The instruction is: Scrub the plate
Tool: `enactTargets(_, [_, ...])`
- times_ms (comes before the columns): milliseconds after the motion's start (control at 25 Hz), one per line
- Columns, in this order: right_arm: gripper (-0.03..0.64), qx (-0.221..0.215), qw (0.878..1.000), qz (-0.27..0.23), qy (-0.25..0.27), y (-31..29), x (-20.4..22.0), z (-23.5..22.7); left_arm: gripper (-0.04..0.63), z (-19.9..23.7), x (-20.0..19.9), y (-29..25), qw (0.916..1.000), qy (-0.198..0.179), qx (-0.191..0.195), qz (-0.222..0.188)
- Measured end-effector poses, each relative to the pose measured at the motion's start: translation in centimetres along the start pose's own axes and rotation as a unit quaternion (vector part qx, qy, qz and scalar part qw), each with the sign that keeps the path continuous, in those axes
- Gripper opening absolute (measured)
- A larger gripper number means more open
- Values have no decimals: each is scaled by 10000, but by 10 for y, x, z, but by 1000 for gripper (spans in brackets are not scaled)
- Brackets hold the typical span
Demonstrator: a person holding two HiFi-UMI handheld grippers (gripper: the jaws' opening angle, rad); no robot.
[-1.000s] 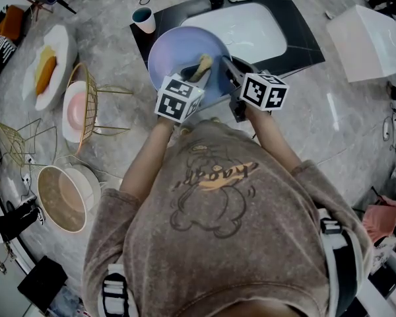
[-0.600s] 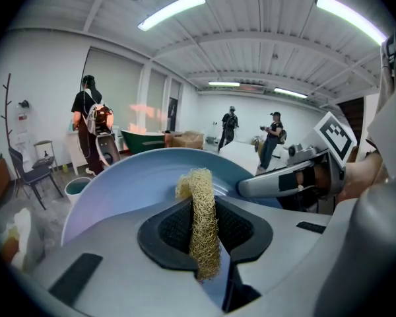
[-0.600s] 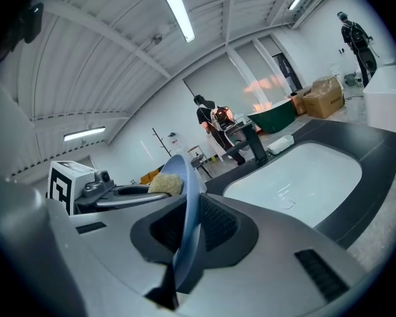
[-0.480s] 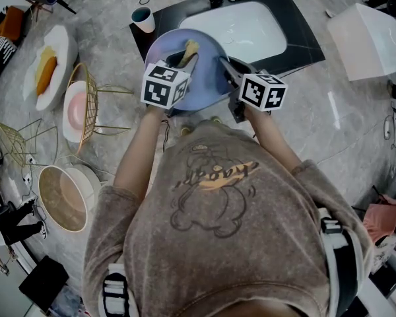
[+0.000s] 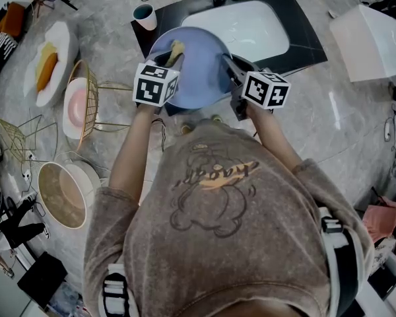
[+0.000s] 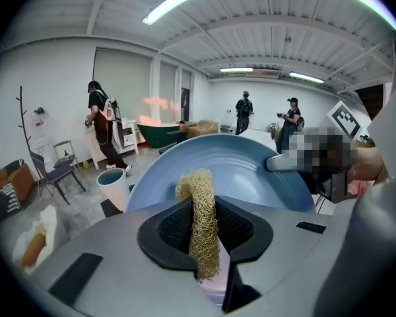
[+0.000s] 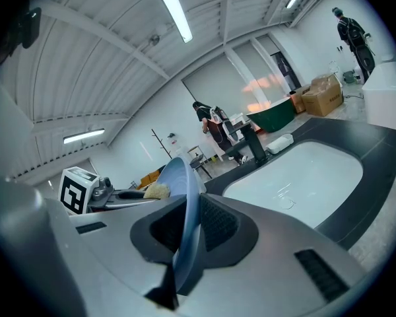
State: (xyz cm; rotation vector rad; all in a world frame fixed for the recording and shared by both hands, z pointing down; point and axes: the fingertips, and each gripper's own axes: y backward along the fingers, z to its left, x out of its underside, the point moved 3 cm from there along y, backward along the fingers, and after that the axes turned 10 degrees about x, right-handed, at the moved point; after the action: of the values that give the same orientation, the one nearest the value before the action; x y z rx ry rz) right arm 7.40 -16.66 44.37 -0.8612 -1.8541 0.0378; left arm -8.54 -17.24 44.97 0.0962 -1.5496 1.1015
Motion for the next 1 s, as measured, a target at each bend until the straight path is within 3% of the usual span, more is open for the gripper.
enactTargets(400, [38, 233, 9990, -244, -277, 1, -20, -22, 81, -16, 21, -4, 9989, -15, 153, 434])
enactTargets(1000, [38, 232, 9991, -247, -266, -3, -19, -15, 81, -93, 22, -29, 9927, -339, 1048, 493])
